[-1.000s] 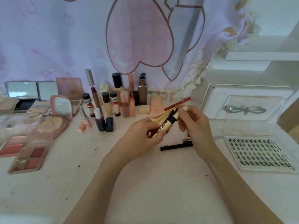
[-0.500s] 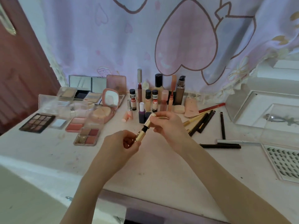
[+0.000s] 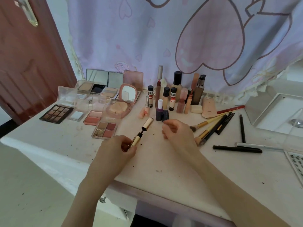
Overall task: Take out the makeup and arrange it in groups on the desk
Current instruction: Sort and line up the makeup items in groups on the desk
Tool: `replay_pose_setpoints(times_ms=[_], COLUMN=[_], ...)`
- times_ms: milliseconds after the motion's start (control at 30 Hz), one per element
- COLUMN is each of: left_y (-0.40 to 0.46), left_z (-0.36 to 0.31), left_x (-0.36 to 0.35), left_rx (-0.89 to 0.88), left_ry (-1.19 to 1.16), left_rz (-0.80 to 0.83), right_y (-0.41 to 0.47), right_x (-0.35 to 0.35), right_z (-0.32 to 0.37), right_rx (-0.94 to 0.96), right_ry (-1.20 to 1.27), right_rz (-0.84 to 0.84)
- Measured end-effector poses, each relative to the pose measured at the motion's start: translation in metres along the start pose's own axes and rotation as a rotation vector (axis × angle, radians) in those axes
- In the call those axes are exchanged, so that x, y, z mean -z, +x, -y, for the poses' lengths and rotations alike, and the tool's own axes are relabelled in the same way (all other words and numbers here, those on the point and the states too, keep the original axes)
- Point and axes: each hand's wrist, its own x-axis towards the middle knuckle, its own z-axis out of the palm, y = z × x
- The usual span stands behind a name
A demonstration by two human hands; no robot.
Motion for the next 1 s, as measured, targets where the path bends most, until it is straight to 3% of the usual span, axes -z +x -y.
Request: replay_pose_setpoints(times_ms=[100, 267, 1000], left_y=[0.0, 0.002, 0.004], left_z=[0.0, -0.002, 0.003], left_x=[-0.002, -0.008, -0.006], left_rx=[0.032, 0.045, -0.004], left_ry=[0.064, 0.12, 0.172], left_rz=[-0.083, -0.162, -0.233], right_y=[-0.011, -0.022, -0.028], right_x=[0.004, 0.003, -0.002], right_z=[-0.009, -0.017, -0.018], right_rx=[0.228, 0.314, 0.241], right_ry=[-0.324, -0.615, -0.801], right_rz=[0.006, 0.093, 0.15])
